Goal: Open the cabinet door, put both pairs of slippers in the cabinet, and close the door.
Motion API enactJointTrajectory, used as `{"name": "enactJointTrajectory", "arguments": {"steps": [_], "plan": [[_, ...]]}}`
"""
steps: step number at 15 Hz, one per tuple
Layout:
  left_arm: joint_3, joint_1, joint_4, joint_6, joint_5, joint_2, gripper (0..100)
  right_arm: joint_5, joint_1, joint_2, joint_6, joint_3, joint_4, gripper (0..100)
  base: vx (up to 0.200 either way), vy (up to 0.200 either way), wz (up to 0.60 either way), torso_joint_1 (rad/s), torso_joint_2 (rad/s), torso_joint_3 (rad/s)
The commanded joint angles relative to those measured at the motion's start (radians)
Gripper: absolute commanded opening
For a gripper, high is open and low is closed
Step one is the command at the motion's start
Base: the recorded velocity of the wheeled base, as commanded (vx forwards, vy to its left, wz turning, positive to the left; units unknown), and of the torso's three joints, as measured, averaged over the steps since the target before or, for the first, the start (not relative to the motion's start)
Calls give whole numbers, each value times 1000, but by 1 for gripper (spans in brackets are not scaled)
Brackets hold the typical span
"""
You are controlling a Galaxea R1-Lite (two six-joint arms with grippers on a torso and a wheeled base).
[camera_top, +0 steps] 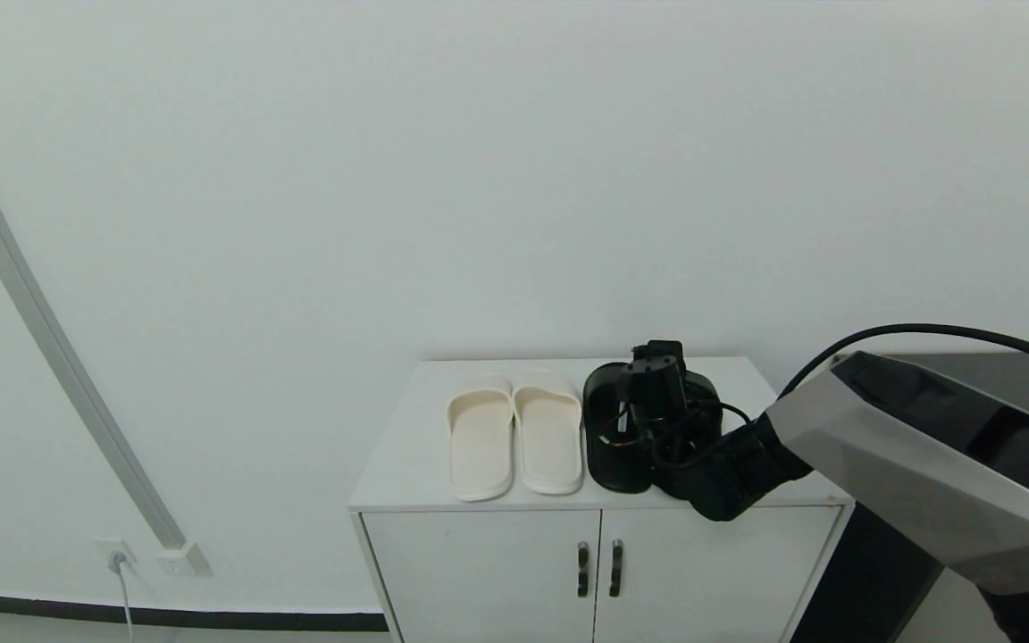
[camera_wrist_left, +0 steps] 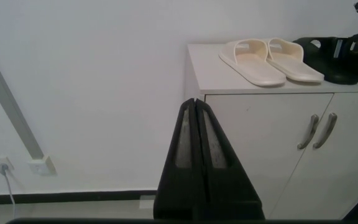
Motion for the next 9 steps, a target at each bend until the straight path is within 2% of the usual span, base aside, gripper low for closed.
{"name": "enactJointTrajectory", "arguments": {"steps": [1, 6, 9], "plan": [[0, 0, 0, 0, 2, 1, 0, 0, 1, -11, 1, 2, 0, 0, 0, 0, 0, 0, 0, 0], [0, 0, -1, -2, 2, 1, 0, 0, 7, -144, -37, 86, 0, 0, 0, 0, 0, 0, 0, 0], [0, 2, -1, -2, 2, 1, 0, 17, 48, -316, -77, 253, 0, 0, 0, 0, 0, 0, 0, 0]]}}
